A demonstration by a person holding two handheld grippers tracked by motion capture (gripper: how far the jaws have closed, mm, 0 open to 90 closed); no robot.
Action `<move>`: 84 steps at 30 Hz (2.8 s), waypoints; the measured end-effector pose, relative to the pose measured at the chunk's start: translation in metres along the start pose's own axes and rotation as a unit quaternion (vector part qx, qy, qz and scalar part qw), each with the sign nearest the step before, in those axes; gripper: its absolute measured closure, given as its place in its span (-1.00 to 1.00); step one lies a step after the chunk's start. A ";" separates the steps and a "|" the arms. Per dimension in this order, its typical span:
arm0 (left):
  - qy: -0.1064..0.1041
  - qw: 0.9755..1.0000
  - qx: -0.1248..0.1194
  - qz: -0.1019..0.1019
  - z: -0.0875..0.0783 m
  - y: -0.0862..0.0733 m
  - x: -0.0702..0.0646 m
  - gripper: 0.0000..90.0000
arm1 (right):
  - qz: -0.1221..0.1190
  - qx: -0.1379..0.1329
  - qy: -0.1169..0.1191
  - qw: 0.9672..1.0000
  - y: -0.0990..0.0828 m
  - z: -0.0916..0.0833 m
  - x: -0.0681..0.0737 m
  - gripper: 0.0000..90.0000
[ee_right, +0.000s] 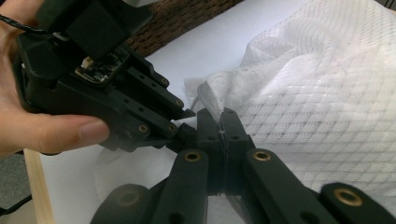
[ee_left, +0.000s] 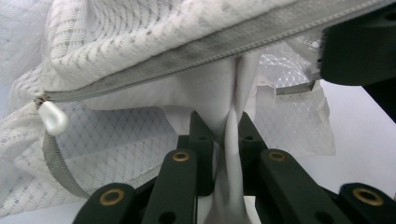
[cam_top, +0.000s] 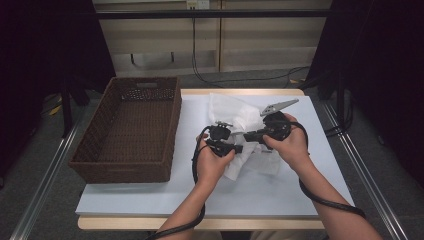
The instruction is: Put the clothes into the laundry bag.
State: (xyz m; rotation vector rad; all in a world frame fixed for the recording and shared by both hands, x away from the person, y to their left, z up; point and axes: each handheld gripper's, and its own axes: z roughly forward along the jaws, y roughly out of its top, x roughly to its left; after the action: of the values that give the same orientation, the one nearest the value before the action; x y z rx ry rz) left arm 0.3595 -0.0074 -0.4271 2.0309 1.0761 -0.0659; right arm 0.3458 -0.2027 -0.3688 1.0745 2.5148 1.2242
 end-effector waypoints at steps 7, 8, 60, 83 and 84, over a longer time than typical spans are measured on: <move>0.009 1.000 -0.001 -0.009 0.000 -0.002 0.004 0.82 | 0.002 -0.004 0.006 1.000 0.000 -0.001 0.000 1.00; 0.010 1.000 -0.001 -0.011 0.001 -0.002 0.005 0.82 | 0.001 -0.004 0.005 1.000 0.000 -0.002 0.000 1.00; 0.035 0.997 -0.063 -0.015 -0.003 0.012 0.016 0.82 | 0.003 -0.004 0.023 1.000 0.001 -0.004 0.002 1.00; 0.042 0.999 -0.010 0.020 0.003 0.003 0.015 -0.12 | 0.006 0.014 0.005 1.000 -0.004 0.004 -0.003 1.00; 0.046 0.999 -0.008 0.025 0.001 0.003 0.015 -0.18 | 0.006 0.014 0.005 1.000 -0.004 0.004 -0.004 1.00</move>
State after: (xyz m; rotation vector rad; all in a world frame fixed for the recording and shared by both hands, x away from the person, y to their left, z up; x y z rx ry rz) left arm 0.3709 0.0005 -0.4321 2.0615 1.0788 0.0613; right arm 0.3482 -0.2040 -0.3753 1.0954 2.5434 1.2029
